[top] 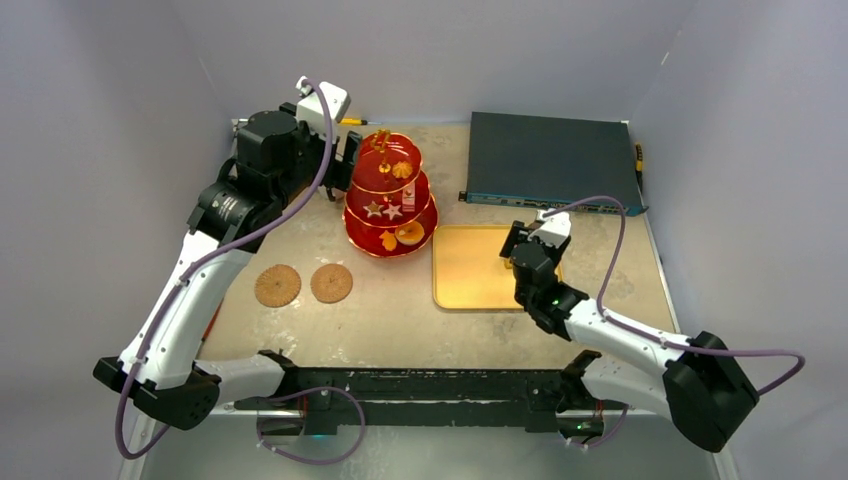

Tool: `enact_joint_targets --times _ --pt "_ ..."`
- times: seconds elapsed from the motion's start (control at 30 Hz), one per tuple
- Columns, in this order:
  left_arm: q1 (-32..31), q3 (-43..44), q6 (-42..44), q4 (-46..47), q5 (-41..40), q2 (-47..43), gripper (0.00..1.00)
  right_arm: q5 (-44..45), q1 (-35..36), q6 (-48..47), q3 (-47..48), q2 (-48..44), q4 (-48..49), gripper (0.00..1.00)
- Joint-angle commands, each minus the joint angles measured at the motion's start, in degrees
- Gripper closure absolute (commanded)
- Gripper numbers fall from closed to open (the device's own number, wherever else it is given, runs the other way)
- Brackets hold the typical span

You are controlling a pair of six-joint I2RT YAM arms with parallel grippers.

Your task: Serve the afternoon tea

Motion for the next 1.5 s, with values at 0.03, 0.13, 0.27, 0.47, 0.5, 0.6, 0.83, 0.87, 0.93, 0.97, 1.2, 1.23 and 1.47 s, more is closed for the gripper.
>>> enact_joint_targets --times 0.03,0.13,0.27,0.47,0.5,0.6,0.83,0.87,0.93,0.97,1.2,1.23,1.47 --pt "0.43 2.65 -0.73 1.80 0.53 0.46 0.24 -0.45 -1.23 -2.16 0.68 2.37 6.12 0.30" --pt "0.43 2.98 -0.72 1.77 0.45 0.51 0.24 -1.16 -1.89 -1.64 2.52 4.41 4.46 0.30" --pt "0.43 3.19 -0.53 1.79 0.28 0.55 0.24 -1.83 -2.32 0.52 4.75 7.00 1.90 0.31" --pt "0.43 3.76 -0.06 1.64 -0.16 0.53 0.24 -2.87 -2.35 3.34 4.90 9.37 2.77 0.32" --pt "0.43 3.88 0.11 1.54 -0.29 0.55 0.24 -2.94 -2.35 3.42 4.99 9.67 2.89 0.32" --pt "0.41 4.20 0.33 1.52 -0.58 0.47 0.24 -3.08 -2.34 3.39 5.06 10.12 3.01 0.33" --pt "0.48 4.34 0.29 1.53 -0.44 0.46 0.24 -3.61 -2.33 1.79 4.62 10.23 5.58 0.46" --pt "0.44 4.35 0.33 1.53 -0.47 0.40 0.24 -3.75 -2.33 1.50 4.80 10.38 5.69 0.48" --pt "0.43 4.35 0.17 1.45 -0.43 0.45 0.24 -4.04 -2.32 0.77 5.09 10.21 6.08 0.51" --pt "0.43 4.35 0.16 1.44 -0.43 0.40 0.24 -4.39 -2.32 0.43 5.31 9.84 6.21 0.53" --pt "0.38 4.17 0.17 1.52 -0.52 0.46 0.24 -6.63 -1.21 -2.77 8.05 5.71 6.32 0.59" --pt "0.44 4.09 0.11 1.53 -0.48 0.47 0.24 -6.71 -0.74 -3.13 8.63 5.26 6.10 0.59" --pt "0.43 3.99 -0.01 1.54 -0.78 0.45 0.24 -4.82 5.41 -7.26 15.31 2.75 6.22 0.60"
